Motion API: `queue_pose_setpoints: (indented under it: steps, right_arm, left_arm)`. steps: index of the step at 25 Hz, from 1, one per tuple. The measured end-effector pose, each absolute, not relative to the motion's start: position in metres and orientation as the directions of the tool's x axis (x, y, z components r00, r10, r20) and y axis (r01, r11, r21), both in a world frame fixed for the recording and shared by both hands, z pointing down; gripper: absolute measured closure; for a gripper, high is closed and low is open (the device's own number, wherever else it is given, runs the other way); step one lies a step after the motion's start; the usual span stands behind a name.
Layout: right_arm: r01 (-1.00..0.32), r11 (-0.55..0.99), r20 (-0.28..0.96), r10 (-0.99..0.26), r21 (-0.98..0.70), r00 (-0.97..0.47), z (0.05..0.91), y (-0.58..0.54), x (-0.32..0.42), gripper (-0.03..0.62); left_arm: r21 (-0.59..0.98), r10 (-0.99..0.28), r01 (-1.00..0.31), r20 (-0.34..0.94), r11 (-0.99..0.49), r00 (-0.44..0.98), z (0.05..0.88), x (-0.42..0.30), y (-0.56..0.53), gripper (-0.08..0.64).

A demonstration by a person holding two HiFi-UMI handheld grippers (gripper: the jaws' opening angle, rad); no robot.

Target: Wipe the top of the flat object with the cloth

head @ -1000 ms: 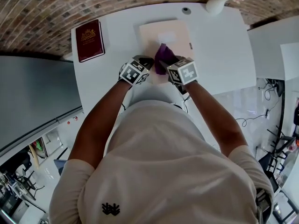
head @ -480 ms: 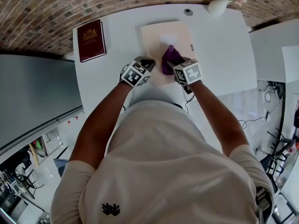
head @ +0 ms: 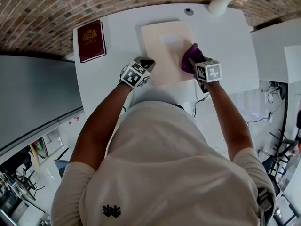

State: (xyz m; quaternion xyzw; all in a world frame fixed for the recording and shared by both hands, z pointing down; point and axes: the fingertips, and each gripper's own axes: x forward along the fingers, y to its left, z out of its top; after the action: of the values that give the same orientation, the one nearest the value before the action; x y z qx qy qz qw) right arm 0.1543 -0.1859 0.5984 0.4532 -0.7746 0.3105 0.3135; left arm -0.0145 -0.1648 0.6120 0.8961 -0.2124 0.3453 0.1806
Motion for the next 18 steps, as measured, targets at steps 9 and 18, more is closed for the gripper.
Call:
queue_pose_setpoints:
  steps: [9, 18]
  right_arm:
    - [-0.914, 0.380, 0.770, -0.537, -0.143, -0.344, 0.586, -0.197, 0.171, 0.515]
    - [-0.803, 0.555, 0.697, -0.488, -0.217, -0.526, 0.554, -0.207, 0.063, 0.515]
  left_arm:
    - [0.176, -0.263, -0.511, 0.694, -0.841, 0.671, 0.612, -0.015, -0.165, 0.535]
    - [0.173, -0.268, -0.513, 0.689, -0.841, 0.673, 0.612, -0.014, -0.166, 0.535]
